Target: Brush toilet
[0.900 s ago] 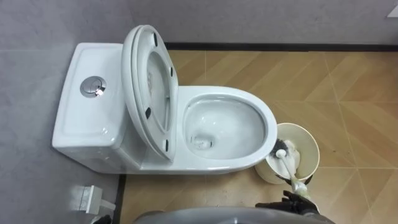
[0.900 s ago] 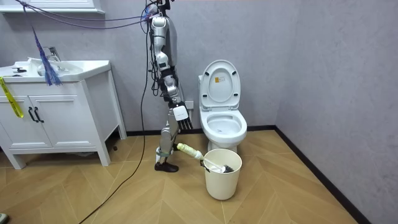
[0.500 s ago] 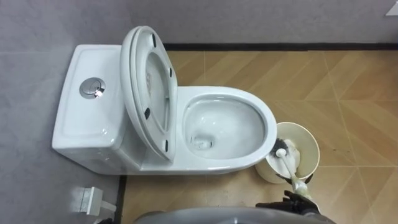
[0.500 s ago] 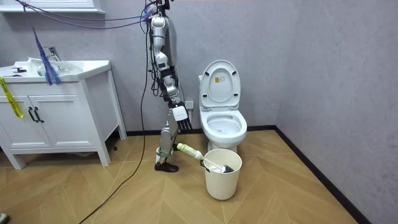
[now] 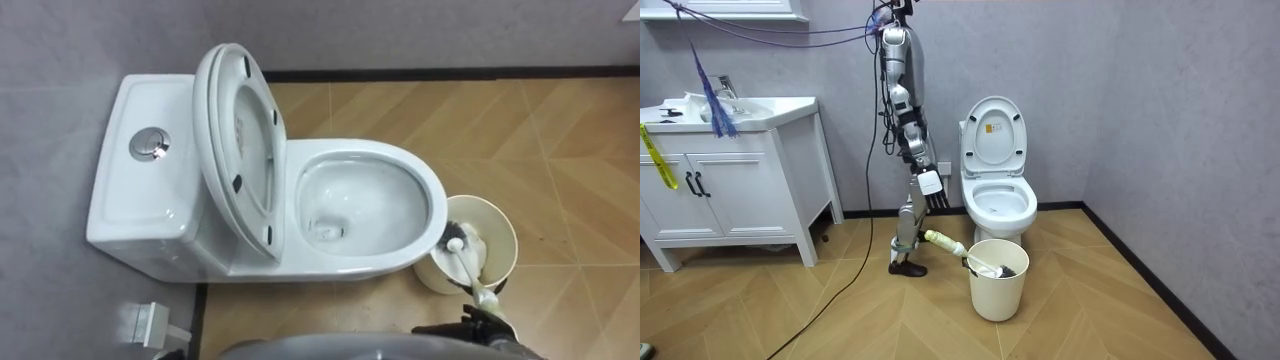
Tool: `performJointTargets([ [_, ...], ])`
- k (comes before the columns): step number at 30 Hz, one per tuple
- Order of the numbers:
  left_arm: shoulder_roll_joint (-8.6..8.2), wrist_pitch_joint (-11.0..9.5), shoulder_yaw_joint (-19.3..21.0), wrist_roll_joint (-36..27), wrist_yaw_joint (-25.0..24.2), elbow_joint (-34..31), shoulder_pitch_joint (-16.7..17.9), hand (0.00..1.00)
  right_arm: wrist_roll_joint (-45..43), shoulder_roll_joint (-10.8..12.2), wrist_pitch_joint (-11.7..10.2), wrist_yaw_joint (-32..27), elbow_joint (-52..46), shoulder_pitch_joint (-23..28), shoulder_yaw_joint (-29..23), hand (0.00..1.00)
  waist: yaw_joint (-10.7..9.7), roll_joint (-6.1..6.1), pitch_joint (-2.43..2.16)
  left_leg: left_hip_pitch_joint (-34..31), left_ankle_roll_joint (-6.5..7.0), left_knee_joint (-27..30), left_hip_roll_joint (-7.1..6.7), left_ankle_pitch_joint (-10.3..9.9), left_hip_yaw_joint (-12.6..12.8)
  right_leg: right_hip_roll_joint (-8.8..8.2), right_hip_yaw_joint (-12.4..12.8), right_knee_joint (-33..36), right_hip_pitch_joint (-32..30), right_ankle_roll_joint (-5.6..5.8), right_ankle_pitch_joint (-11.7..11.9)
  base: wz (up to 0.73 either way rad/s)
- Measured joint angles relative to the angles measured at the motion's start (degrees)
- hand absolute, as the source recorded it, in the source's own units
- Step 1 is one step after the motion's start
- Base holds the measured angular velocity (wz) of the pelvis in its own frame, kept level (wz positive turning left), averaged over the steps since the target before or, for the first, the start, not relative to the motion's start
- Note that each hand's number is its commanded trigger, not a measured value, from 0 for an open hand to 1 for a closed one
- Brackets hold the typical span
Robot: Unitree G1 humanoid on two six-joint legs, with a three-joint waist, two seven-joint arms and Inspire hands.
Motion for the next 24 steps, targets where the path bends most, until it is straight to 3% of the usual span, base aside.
performJointTargets([
  [6, 0.01, -0.6, 0.5, 0.0, 0.0, -0.1, -0.4, 0.0, -1.1, 0.3, 0.0, -3.1, 0.1, -0.2, 0.0, 0.0, 0.0, -0.25, -0.17, -0.4, 0.06, 0.7, 0.06, -0.5, 0.1, 0.01, -0.1, 0.0, 0.1, 0.01, 0.0, 0.0],
  [14, 0.01, -1.6, 0.5, -0.1, 0.0, -0.1, -0.5, 0.0, -7.2, 0.2, -0.1, -8.7, -2.2, -0.2, -2.2, 0.0, -0.1, -0.08, 0.07, -2.0, 0.23, 2.7, 0.15, -1.2, -0.3, 0.02, -0.3, 0.2, -0.4, 0.07, 0.0, 0.02],
  [24, 1.04, -6.7, 0.3, -2.5, 0.8, -0.7, -4.5, 0.0, -9.1, -1.0, -2.1, -17.7, -0.8, -4.9, -2.3, 0.0, 0.1, 0.28, 0.15, -10.7, 0.82, 8.0, 0.68, -1.6, -1.4, -0.01, -1.3, 4.5, -8.1, 0.17, -0.1, 0.05],
])
